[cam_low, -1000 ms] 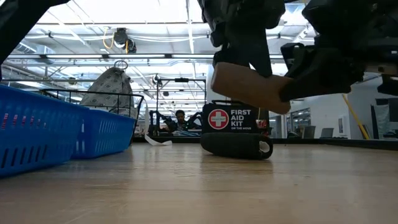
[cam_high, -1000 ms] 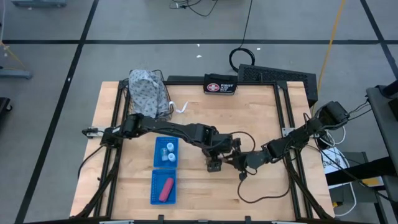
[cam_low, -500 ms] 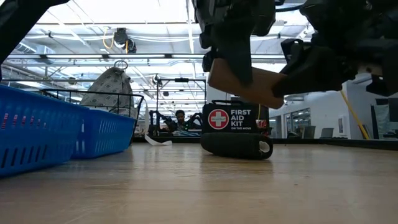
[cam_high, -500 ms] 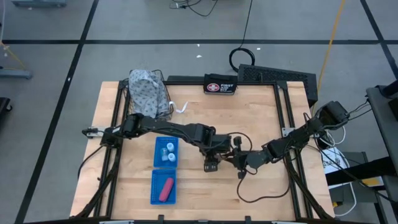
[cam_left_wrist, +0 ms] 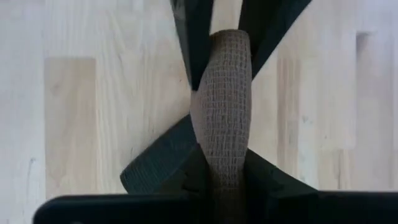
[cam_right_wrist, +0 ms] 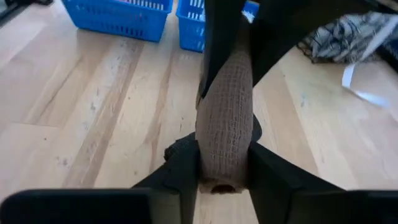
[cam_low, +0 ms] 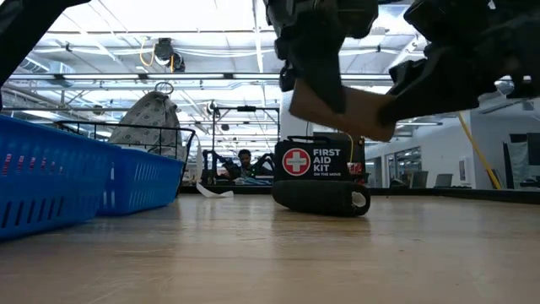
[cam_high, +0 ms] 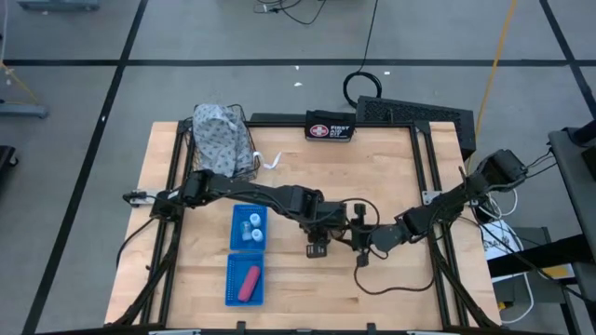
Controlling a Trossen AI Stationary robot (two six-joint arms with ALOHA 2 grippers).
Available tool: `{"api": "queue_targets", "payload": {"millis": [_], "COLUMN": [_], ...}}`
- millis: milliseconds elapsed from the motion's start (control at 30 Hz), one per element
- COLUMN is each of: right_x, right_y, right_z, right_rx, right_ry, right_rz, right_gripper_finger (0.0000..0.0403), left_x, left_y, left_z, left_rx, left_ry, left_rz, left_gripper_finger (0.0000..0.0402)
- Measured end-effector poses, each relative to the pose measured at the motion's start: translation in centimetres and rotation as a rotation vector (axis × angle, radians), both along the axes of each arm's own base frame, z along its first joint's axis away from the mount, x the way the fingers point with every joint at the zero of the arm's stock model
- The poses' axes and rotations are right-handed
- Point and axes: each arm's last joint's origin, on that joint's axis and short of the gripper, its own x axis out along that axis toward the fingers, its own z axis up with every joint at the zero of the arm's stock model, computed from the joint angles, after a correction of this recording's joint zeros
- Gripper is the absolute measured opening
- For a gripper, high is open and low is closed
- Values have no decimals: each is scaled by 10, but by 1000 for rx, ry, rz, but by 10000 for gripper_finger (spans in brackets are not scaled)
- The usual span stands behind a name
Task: Pick & Place Medicine items
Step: Put the brown bandage into bottom blue basket
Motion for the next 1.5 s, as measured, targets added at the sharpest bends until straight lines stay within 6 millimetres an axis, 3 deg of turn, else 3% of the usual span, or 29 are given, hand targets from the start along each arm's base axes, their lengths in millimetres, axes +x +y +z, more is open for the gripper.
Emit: {"api": "queue_targets", "payload": {"millis": [433,667,933,1133,1500], "right_x": [-30,-44,-67,-77,-81], "right_y": [-7,-8,-16,-21,-24], "right_z": [38,42,37,32,27], "right_rx": [206,211,269,275,294], "right_ry": [-37,-73,-217,-435,-519], "right_rz": [-41,-19,9,70,90], "right_gripper_finger": [165,157,144,149,151], "left_x": [19,15,-4,-5,-3], "left_y": [-8,-10,-13,-16,-15], "left_z": [15,22,66,65,66], "left_rx": [-21,-5,51,60,58], "left_ry": [-255,-254,-354,-343,-364], "left_rz": [1,14,0,1,34], "left_gripper_finger": [52,52,52,52,52]}}
